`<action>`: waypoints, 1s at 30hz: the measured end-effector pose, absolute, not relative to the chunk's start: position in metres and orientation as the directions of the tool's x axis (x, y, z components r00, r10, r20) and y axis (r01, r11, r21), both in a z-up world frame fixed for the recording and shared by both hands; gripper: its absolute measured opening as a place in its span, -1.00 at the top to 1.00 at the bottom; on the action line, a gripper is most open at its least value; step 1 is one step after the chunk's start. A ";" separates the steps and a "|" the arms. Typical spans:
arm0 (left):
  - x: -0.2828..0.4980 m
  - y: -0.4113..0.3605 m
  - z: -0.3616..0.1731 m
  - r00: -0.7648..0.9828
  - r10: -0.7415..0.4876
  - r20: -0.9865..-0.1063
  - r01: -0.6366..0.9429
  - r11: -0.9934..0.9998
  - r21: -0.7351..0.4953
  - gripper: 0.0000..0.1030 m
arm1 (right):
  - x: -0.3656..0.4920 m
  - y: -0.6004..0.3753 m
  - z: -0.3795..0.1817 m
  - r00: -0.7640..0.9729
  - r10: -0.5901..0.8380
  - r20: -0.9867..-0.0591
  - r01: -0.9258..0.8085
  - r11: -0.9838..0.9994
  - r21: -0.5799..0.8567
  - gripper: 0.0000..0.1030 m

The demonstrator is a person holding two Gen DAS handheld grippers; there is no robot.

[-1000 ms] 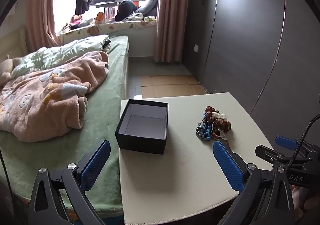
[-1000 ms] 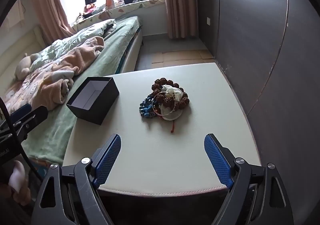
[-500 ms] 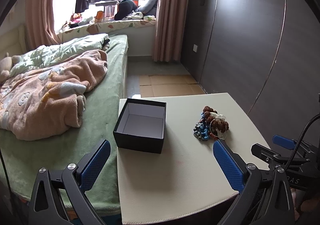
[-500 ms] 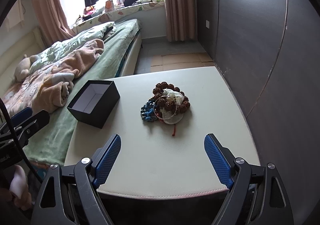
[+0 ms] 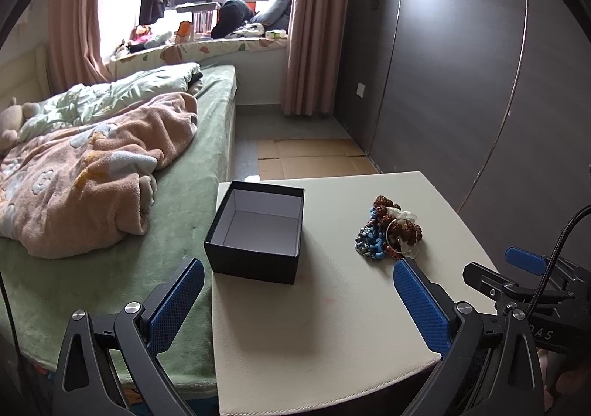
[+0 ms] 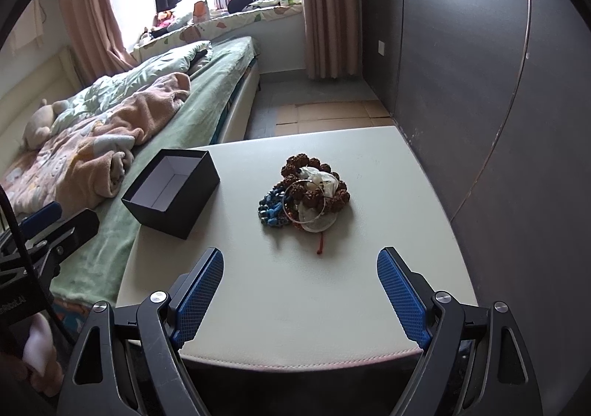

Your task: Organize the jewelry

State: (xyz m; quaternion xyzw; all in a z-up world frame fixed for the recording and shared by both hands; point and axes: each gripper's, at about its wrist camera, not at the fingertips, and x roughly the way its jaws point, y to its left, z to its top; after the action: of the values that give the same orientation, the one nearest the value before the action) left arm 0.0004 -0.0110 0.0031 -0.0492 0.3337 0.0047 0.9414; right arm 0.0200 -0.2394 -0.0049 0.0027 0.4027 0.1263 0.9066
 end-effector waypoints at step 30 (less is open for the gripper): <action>-0.001 -0.013 0.004 0.781 -0.033 -0.624 -0.032 0.995 -0.093 -0.99 | 0.024 -0.241 -0.003 0.651 0.230 -0.723 -0.213 0.970 0.117 -0.66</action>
State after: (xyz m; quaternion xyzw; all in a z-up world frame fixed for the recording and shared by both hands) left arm -0.0010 -0.0134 0.0037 -0.0491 0.3311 -0.0002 0.9423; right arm 0.0236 -0.2413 -0.0026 0.0108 0.3994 0.1220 0.9085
